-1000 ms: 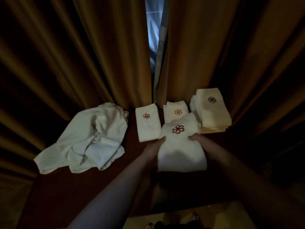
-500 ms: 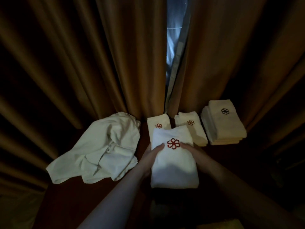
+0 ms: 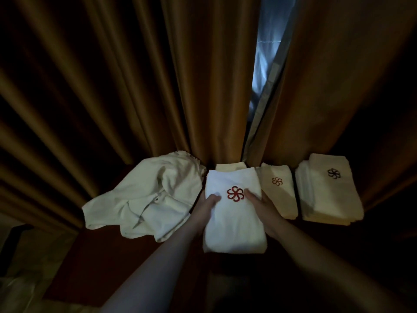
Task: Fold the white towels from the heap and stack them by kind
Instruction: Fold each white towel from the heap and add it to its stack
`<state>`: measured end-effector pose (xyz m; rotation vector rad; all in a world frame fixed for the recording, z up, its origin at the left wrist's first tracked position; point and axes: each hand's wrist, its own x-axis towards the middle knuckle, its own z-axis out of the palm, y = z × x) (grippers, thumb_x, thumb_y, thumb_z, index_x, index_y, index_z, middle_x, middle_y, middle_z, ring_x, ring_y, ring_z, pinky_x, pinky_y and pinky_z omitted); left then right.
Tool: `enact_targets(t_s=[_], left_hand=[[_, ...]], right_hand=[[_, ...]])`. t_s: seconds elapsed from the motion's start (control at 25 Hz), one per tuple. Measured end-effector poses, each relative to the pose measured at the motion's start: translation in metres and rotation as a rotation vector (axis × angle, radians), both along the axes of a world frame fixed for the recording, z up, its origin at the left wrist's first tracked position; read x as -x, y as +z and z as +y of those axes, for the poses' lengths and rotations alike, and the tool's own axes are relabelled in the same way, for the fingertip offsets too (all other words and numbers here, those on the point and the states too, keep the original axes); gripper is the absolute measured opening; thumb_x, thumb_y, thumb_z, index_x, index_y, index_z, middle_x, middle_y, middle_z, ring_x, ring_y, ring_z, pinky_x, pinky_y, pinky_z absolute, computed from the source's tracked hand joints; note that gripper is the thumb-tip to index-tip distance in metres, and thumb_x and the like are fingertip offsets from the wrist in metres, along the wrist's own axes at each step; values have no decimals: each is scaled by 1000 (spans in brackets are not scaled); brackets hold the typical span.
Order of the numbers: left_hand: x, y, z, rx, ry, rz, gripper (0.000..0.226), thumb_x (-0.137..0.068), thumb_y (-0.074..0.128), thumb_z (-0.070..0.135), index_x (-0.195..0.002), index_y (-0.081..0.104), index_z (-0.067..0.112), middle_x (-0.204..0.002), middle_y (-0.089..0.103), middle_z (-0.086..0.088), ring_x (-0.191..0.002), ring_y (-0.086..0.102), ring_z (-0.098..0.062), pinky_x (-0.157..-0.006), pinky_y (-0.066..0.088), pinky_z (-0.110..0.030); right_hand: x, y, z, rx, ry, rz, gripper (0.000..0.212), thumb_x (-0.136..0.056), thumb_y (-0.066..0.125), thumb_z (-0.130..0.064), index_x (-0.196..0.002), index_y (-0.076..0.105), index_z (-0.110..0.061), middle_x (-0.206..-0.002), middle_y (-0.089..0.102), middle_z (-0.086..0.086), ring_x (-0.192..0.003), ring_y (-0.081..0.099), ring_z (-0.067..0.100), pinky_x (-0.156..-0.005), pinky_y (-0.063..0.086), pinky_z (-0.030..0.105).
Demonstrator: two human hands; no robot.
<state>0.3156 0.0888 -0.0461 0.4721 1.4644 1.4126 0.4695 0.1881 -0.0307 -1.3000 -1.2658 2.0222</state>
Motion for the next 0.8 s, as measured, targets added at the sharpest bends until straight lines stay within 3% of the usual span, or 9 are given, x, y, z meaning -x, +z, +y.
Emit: enact_targets(t_s=[0.16, 0.28, 0.48, 0.56, 0.68, 0.8], left_hand=[[1, 3, 15, 95, 34, 74, 30, -90, 55, 6, -120, 58, 10, -105, 70, -5, -88, 68, -17, -70, 53, -24], [13, -5, 30, 185, 47, 117, 29, -90, 59, 11, -119, 58, 13, -110, 69, -4, -95, 66, -19, -78, 54, -31], [46, -36, 65, 279, 10, 237, 34, -82, 65, 26, -113, 57, 17, -115, 66, -9, -101, 63, -25, -92, 51, -44], [61, -49, 82, 294, -16, 251, 33, -88, 64, 25, -119, 55, 19, -115, 65, -6, -101, 62, -23, -90, 52, -42], [80, -64, 112, 295, -48, 219, 42, -91, 63, 30, -128, 49, 18, -116, 63, -3, -98, 61, -18, -74, 52, -30], [94, -91, 140, 343, -81, 238, 53, -91, 62, 28, -138, 41, 14, -127, 57, -3, -109, 59, -21, -82, 53, -32]], right_hand=[[5, -7, 23, -44, 34, -28, 48, -86, 67, -41, -129, 52, -27, -110, 68, 1, -96, 66, 21, -75, 55, 36], [15, -16, 42, -80, 51, -87, 41, -88, 65, -40, -124, 52, -26, -111, 66, 0, -94, 64, 16, -71, 52, 30], [45, -46, 77, -129, 73, -264, 57, -86, 66, -42, -135, 47, -18, -124, 59, 1, -105, 58, 21, -89, 46, 36], [57, -54, 92, -167, 78, -300, 57, -87, 64, -41, -136, 46, -20, -122, 57, -2, -105, 56, 18, -85, 44, 33], [74, -71, 118, -211, 45, -290, 53, -87, 63, -42, -134, 49, -23, -123, 61, 1, -99, 60, 15, -74, 47, 27], [87, -93, 143, -224, 31, -388, 61, -88, 64, -42, -141, 41, -21, -132, 56, 5, -111, 58, 24, -89, 48, 35]])
